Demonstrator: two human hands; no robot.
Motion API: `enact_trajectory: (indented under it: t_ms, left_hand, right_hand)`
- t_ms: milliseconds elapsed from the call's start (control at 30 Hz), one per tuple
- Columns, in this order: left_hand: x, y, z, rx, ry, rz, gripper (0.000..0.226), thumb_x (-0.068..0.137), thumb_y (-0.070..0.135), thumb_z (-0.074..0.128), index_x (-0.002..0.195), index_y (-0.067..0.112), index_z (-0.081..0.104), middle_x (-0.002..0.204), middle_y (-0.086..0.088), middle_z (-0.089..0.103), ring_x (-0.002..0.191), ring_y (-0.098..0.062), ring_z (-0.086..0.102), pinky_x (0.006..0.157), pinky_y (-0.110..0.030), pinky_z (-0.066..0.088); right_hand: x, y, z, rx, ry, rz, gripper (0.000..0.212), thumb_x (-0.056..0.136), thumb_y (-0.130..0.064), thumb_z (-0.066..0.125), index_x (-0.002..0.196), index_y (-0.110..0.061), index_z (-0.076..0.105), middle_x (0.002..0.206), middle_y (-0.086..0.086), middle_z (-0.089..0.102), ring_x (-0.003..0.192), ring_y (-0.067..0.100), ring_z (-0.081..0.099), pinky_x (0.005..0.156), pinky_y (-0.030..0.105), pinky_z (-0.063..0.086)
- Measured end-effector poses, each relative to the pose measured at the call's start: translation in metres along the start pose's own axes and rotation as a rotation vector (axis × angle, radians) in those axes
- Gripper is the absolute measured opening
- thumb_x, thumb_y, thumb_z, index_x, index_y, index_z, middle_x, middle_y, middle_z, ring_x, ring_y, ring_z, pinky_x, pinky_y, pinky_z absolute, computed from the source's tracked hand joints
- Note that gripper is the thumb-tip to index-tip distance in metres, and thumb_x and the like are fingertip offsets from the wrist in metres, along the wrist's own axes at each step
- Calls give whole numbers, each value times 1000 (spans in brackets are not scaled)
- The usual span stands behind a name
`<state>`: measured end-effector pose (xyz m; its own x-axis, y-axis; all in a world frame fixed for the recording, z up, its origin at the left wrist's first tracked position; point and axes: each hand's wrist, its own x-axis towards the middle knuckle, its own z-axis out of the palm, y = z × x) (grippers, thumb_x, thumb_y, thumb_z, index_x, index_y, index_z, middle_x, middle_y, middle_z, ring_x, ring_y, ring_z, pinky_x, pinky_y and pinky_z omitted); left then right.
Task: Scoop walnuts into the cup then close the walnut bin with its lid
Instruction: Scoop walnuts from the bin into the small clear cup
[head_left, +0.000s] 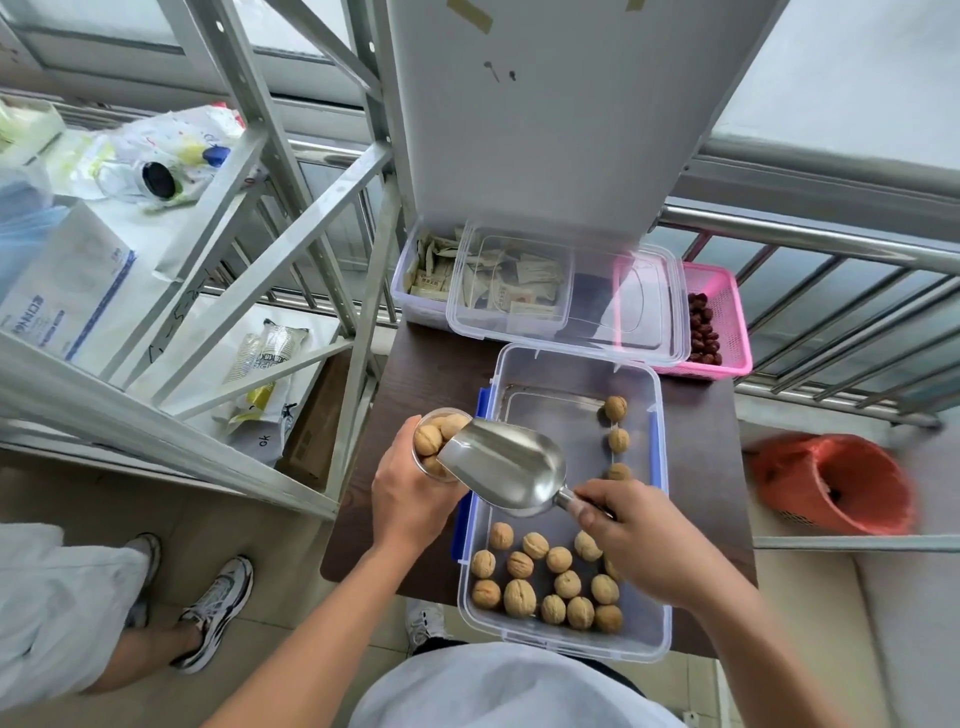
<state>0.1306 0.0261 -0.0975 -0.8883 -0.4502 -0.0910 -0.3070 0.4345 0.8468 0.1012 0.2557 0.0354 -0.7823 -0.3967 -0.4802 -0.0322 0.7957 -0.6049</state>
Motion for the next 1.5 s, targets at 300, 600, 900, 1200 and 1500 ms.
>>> enact_trajectory:
  t_ms: [300, 600, 900, 1200, 1500]
  left_hand:
    - [-2, -6, 2, 46, 40, -68, 87, 57, 30, 102, 133, 27, 59, 116, 9, 69, 107, -13, 63, 95, -34, 53]
    - [-1, -12, 5, 66, 40, -99, 97, 56, 32, 102, 141, 23, 56, 128, 1, 70, 118, -20, 65, 102, -43, 54]
    - [0, -9, 1, 69, 46, -108, 97, 57, 30, 102, 142, 23, 55, 129, 2, 69, 119, -19, 64, 103, -43, 54]
    - [-2, -12, -2, 65, 45, -114, 99, 58, 28, 102, 144, 21, 54, 132, 0, 67, 121, -20, 62, 104, -41, 53]
    - [-1, -11, 0, 80, 39, -91, 98, 59, 27, 101, 144, 20, 54, 131, -1, 67, 121, -21, 62, 103, -40, 54]
  right_hand:
    - [16, 58, 6, 317, 203, 329, 35, 100, -24, 49, 74, -2, 60, 56, 0, 50, 52, 15, 43, 58, 34, 37]
    - [47, 96, 51, 879, 271, 746, 23, 94, -4, 38, 74, -13, 43, 56, 4, 35, 40, 13, 29, 41, 23, 22]
    - [107, 115, 61, 897, 386, 785, 22, 99, -25, 43, 86, -12, 55, 63, 8, 46, 47, 17, 38, 42, 25, 29]
    - [118, 125, 62, 745, 448, 640, 36, 99, -39, 45, 78, -11, 49, 58, 6, 38, 47, 18, 32, 44, 29, 28]
    - [75, 107, 70, 514, 578, 267, 42, 102, -33, 48, 68, -8, 48, 61, -1, 44, 57, 13, 39, 55, 30, 33]
